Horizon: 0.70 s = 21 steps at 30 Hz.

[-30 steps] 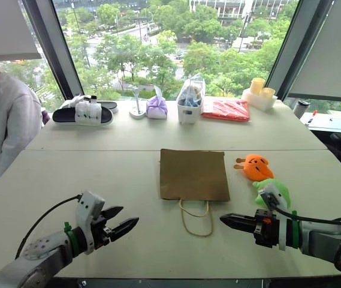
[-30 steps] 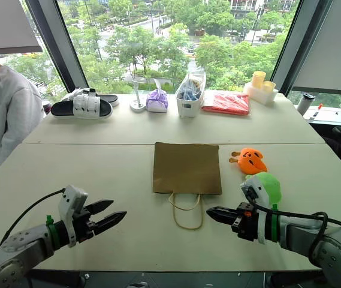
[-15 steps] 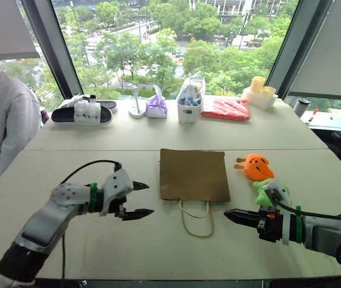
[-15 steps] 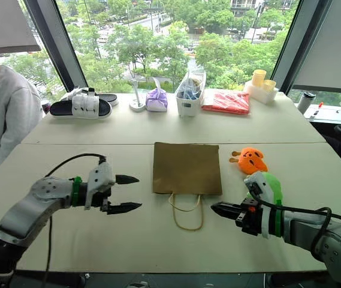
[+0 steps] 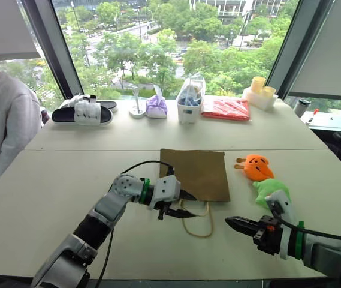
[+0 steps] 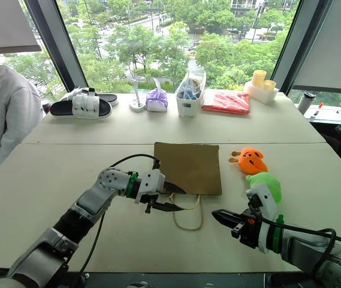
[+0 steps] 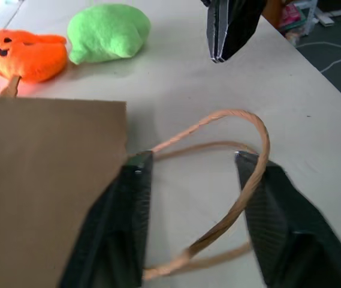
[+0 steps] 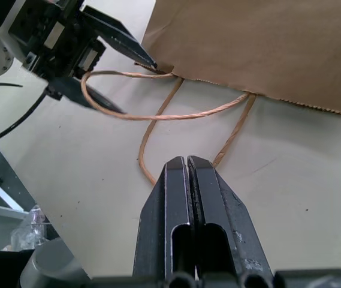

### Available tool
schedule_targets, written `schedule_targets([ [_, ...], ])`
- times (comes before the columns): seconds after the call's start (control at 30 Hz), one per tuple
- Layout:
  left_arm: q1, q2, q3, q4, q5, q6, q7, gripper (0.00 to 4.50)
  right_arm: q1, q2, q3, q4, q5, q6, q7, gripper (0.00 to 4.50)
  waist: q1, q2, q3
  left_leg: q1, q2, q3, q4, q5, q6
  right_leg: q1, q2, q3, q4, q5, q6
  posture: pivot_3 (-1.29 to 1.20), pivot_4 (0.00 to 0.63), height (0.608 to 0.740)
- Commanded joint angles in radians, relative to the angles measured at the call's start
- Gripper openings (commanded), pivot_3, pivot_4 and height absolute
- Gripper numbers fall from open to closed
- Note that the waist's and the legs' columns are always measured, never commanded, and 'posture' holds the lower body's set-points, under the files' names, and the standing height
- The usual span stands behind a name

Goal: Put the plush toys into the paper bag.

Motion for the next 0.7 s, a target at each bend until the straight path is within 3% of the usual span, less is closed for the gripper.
schedule_targets([
  [0.03,-0.03,-0.019,0.019,0.02,0.01,-0.038,0.0,0.19,-0.003,0.009,-0.009,-0.042,0.027,-0.013,-0.019,0.0,0.001,0.0,0.0,0.0,0.0,0.0,0.0,0.0,0.0,0.0,0.0,0.0,0.0,0.0,0.001,0.0,0.15,0.74],
  [0.27,-0.154,-0.107,0.174,0.213,-0.011,0.012,0.227,0.08,-0.078,0.063,0.078,-0.035,-0.012,-0.043,-0.085,0.0,0.001,-0.001,0.001,-0.001,0.0,-0.002,0.005,0.0,0.0,0.001,0.001,-0.001,0.002,0.002,0.003,0.0,0.15,0.74],
  [0.7,-0.231,-0.189,0.31,0.174,-0.161,0.299,0.244,0.08,-0.317,0.295,0.299,0.079,-0.283,-0.173,-0.265,0.0,-0.017,-0.001,0.0,0.0,-0.001,-0.005,0.009,0.0,-0.001,-0.001,0.002,-0.002,0.012,0.001,0.004,0.0,0.15,0.74],
])
